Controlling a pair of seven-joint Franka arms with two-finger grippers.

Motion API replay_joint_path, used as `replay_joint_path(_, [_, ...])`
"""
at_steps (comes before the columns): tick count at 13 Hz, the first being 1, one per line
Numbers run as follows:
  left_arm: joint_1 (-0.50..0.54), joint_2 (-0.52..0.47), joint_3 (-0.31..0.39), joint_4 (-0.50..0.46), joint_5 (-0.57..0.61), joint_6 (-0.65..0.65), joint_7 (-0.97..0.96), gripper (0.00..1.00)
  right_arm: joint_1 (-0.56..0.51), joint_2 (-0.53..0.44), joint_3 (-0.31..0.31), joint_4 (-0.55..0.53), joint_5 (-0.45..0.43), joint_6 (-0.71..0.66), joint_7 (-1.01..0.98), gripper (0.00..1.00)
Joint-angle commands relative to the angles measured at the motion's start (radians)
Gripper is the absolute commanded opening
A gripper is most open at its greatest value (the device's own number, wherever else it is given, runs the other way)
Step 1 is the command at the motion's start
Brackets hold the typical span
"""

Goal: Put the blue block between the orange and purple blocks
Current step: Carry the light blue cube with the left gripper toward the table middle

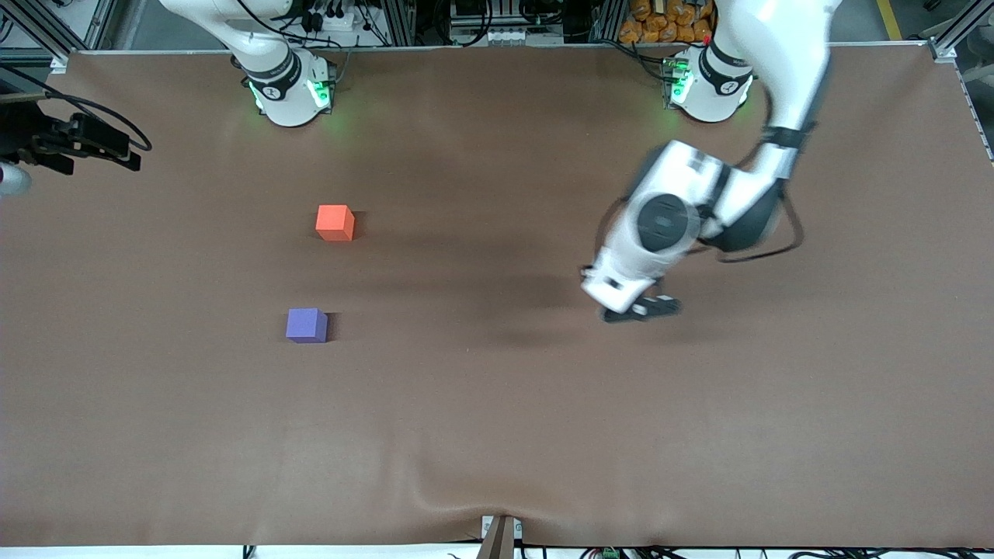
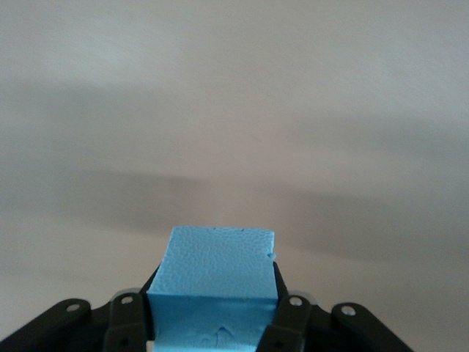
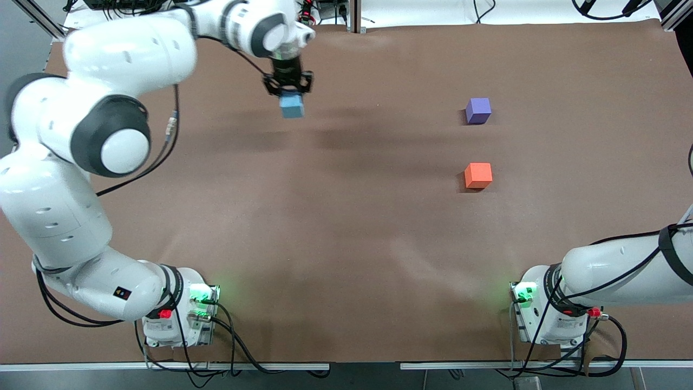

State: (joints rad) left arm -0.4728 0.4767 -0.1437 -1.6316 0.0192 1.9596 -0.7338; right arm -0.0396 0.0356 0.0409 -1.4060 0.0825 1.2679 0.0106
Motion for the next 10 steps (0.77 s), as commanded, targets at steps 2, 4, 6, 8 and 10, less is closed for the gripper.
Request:
replay_joint_path(2, [-0.15, 0.202, 0.013, 0.229, -0.004, -0.025, -0.151, 0.5, -0.005, 0.085, 0.011, 0.018, 0.005, -0.002, -0.017, 1.0])
replay_joint_path(4, [-0.237, 0.276, 0.021, 0.289, -0.002, 0.061, -0.196, 0.52, -0.012, 0.125, 0.011, 0.018, 0.008, -0.004, -0.02, 1.0])
replay_joint_path(6, [-0.326, 0.333, 0.068, 0.288, 0.001, 0.209, -0.237, 0.53, -0.005, 0.142, 0.011, 0.018, 0.003, -0.002, -0.023, 1.0])
replay_joint_path(8, [-0.388, 0.374, 0.127, 0.288, 0.001, 0.239, -0.248, 0.57, -0.008, 0.159, 0.011, 0.015, 0.016, -0.011, -0.008, 1.0])
replay_joint_path(10, [-0.399, 0.396, 0.131, 0.288, 0.001, 0.255, -0.246, 0.94, -0.016, 0.185, 0.011, 0.009, 0.019, -0.009, -0.012, 1.0])
